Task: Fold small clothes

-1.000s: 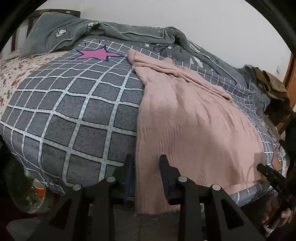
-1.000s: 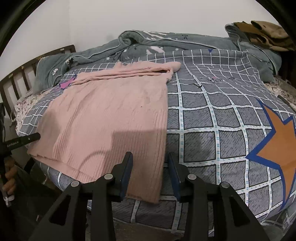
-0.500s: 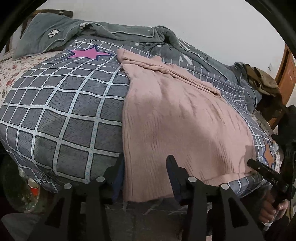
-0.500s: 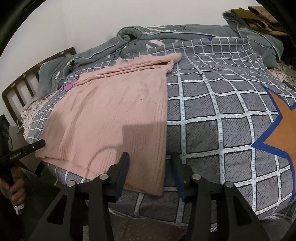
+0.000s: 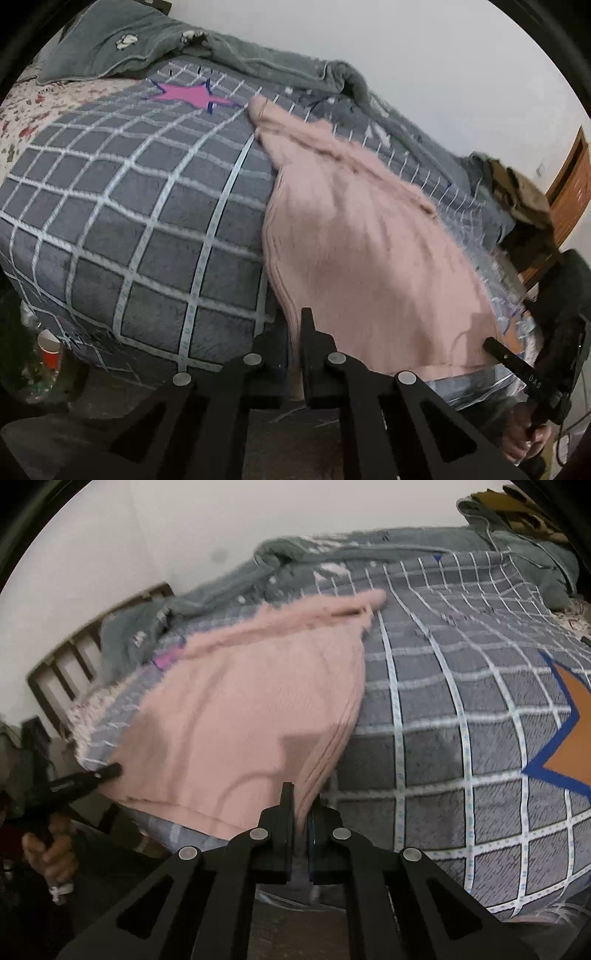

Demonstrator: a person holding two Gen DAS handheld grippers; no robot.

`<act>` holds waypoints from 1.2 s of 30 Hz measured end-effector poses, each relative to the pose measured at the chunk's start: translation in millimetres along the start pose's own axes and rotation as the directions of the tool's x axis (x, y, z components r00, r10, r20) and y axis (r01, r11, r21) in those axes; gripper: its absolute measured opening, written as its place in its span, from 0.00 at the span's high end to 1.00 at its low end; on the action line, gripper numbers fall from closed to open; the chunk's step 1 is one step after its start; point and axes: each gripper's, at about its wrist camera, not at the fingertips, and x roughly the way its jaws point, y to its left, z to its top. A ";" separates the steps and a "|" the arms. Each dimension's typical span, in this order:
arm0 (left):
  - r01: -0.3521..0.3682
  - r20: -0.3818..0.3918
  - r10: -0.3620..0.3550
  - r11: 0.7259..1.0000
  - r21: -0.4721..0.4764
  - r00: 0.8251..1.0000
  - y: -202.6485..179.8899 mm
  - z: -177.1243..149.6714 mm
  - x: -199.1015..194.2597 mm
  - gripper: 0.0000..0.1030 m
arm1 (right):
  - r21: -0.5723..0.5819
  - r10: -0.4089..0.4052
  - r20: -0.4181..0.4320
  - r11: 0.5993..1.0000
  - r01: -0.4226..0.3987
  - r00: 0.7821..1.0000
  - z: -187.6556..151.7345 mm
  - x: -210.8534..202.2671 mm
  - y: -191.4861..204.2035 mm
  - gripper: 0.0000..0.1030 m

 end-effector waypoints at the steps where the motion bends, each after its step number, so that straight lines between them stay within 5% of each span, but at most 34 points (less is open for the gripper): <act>1: 0.009 0.013 -0.009 1.000 -0.005 1.000 -0.9 2.2 -5.2 0.94 | 0.012 0.030 0.019 0.999 -0.030 0.999 3.5 -6.9 0.3 0.95; 8: 0.062 0.088 -0.058 0.997 -0.045 0.994 -11.9 33.3 -35.1 0.94 | 0.105 0.161 0.138 0.979 -0.176 0.977 42.3 -41.6 -1.1 0.95; 16: 0.054 0.170 -0.046 0.998 -0.045 0.984 -35.3 99.0 -44.5 0.94 | 0.125 0.193 0.209 0.967 -0.221 0.959 104.7 -48.3 -0.2 0.95; 29: 0.017 0.230 0.003 0.996 -0.086 0.973 -49.3 208.1 16.7 0.94 | 0.204 0.217 0.299 0.937 -0.284 0.929 219.4 1.3 -24.9 0.95; 36: 0.000 0.225 0.029 0.992 -0.127 0.974 -41.6 240.5 76.9 0.94 | 0.211 0.208 0.289 0.938 -0.274 0.934 260.8 53.0 -36.2 0.95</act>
